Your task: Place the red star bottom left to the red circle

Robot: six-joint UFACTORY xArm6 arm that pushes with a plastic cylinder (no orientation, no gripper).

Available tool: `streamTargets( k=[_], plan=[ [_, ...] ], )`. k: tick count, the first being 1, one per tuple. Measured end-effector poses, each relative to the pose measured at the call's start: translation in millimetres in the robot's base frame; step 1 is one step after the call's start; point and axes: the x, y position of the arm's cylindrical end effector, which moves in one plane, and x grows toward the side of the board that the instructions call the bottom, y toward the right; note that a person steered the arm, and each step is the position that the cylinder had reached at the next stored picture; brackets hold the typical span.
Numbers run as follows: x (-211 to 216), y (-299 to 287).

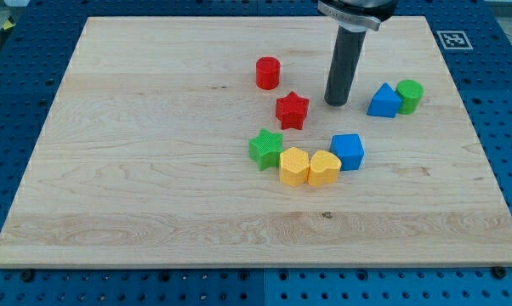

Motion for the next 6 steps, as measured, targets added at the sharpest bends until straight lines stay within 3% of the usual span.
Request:
streamTargets(
  k=[1, 4, 6],
  plan=[
    [24.1, 0.1],
    [36.1, 17.8],
    [38.1, -43.8]
  ],
)
